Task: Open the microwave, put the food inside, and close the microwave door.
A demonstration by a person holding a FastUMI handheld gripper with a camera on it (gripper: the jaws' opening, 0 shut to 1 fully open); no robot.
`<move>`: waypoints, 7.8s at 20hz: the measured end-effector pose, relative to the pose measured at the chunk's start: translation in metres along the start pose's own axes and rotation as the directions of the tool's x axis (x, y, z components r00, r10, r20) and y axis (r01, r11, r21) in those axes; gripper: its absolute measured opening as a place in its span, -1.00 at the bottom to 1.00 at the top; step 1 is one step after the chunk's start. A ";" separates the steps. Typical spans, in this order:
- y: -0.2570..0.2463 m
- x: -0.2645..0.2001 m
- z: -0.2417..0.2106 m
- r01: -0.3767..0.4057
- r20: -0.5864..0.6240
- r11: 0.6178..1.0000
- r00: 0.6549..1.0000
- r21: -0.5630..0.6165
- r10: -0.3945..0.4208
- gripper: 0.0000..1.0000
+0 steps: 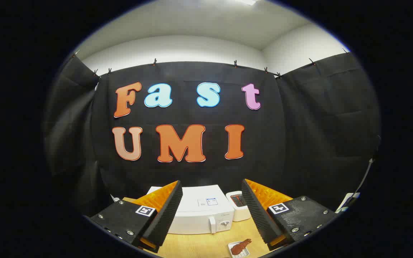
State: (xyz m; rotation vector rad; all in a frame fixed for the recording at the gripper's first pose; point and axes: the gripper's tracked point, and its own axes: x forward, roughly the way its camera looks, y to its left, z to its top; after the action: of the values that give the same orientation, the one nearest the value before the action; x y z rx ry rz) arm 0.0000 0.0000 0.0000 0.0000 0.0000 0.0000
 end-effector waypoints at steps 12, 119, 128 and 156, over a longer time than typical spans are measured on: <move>-0.012 0.021 -0.015 -0.081 -0.016 0.996 0.997 -0.032 0.080 0.97; 0.070 -0.068 -0.382 0.166 -0.494 0.982 0.849 -0.086 -0.187 -0.84; 0.173 -0.140 -0.379 0.040 -0.497 0.993 0.863 -0.110 -0.090 -0.77; 0.296 -0.187 -0.243 -0.444 -0.382 0.894 0.818 0.053 0.429 0.91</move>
State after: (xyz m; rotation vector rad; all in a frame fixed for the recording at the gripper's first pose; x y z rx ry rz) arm -0.1866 0.2964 -0.2426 -0.0391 0.3975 0.4655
